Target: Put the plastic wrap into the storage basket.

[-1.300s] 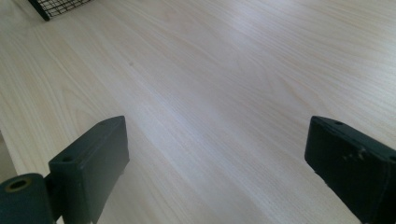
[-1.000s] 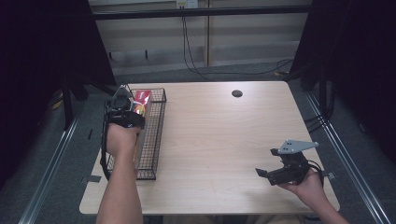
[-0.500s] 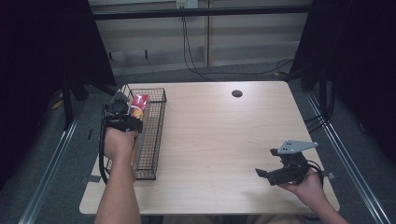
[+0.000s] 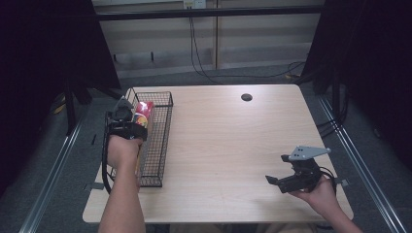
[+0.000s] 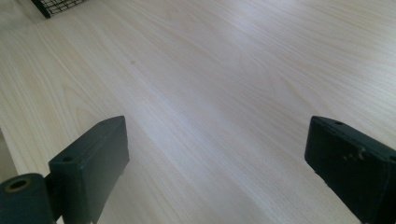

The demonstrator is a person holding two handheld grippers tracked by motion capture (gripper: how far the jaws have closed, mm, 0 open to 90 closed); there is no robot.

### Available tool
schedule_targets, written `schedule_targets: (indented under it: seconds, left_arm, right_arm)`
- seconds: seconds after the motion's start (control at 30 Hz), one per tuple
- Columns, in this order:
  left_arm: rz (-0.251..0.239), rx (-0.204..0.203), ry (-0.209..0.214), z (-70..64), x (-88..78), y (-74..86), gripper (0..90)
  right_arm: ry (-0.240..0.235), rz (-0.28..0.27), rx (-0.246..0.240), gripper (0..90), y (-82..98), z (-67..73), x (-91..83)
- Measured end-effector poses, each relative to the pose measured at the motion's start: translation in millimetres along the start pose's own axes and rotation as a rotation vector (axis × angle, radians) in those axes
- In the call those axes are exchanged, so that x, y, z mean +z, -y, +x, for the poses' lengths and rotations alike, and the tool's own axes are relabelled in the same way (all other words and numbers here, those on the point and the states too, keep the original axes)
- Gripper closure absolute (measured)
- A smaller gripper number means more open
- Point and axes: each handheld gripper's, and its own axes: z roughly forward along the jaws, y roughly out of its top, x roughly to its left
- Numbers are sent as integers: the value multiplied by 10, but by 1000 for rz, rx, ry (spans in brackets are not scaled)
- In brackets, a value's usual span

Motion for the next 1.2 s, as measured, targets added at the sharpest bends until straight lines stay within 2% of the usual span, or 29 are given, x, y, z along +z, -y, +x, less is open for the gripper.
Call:
schedule_targets:
  seconds: [0.27,0.7,0.83,0.93,0.97,1.17,1.2]
  left_arm:
    - [11,-20,-3,13,71,35,442]
    - [35,-4,-19,-16,146,30,439]
    - [43,-18,-16,-23,164,32,438]
    - [43,-7,-22,-11,180,39,437]
    - [49,-25,-16,-22,184,45,437]
    - [57,-18,-23,-2,202,49,436]
    - [58,-27,-17,-5,207,50,436]
  right_arm:
    - [3,3,-2,62,-1,2,4]
    - [0,9,-7,62,0,13,21]
    - [4,7,-12,62,1,12,20]
    - [2,8,-11,62,2,14,18]
    - [3,9,-11,62,2,13,17]
    - [2,9,-10,62,2,17,20]
    - [1,9,-11,62,2,18,20]
